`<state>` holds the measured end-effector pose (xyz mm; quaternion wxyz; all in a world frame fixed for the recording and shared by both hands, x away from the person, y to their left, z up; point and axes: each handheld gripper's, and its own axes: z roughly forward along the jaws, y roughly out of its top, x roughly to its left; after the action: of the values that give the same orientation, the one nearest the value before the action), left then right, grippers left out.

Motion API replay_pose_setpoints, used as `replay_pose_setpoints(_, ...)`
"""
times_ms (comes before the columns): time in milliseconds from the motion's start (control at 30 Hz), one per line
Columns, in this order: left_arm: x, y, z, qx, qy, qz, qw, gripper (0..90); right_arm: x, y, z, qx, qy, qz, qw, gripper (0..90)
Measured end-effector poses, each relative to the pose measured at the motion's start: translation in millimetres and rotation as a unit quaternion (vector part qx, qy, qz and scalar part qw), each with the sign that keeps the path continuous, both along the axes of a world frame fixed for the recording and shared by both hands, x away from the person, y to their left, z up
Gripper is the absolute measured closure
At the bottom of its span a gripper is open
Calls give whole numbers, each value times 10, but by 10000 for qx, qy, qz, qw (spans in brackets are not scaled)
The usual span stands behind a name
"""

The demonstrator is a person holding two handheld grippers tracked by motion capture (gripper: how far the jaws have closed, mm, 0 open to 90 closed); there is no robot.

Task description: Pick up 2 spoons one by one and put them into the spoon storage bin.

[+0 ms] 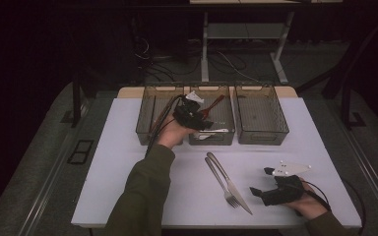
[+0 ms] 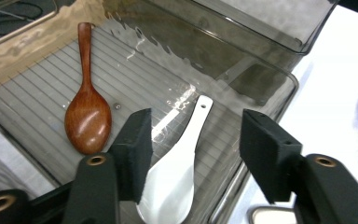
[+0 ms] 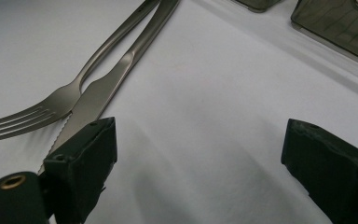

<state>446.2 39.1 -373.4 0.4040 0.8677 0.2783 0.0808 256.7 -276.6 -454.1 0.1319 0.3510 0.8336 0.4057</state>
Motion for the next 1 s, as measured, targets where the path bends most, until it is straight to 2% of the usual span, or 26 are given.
replay_pose_setpoints(100,-55,57,7,-89,-6,44,10000,385,0,3,0,-18,-3,10,10000,103)
replay_pose_setpoints(167,-100,93,8,-241,1,105,9997,365,-2,8,0,-19,16,-1,10000,103)
replay_pose_setpoints(233,-149,154,26,-234,-39,99,9997,355,-1,8,0,-26,9,-1,10000,103)
replay_pose_setpoints(367,-256,230,69,-366,-93,143,9992,344,3,9,-3,-25,8,-8,10000,103)
replay_pose_setpoints(633,-484,379,86,-412,-223,123,9988,281,1,7,-1,-30,7,-20,10000,103)
replay_pose_setpoints(700,-534,425,78,-359,-264,88,9990,264,1,8,-1,-32,7,-20,10000,103)
replay_pose_setpoints(1000,-762,592,-52,-449,-273,175,9985,213,4,12,-4,-46,2,-25,10000,103)
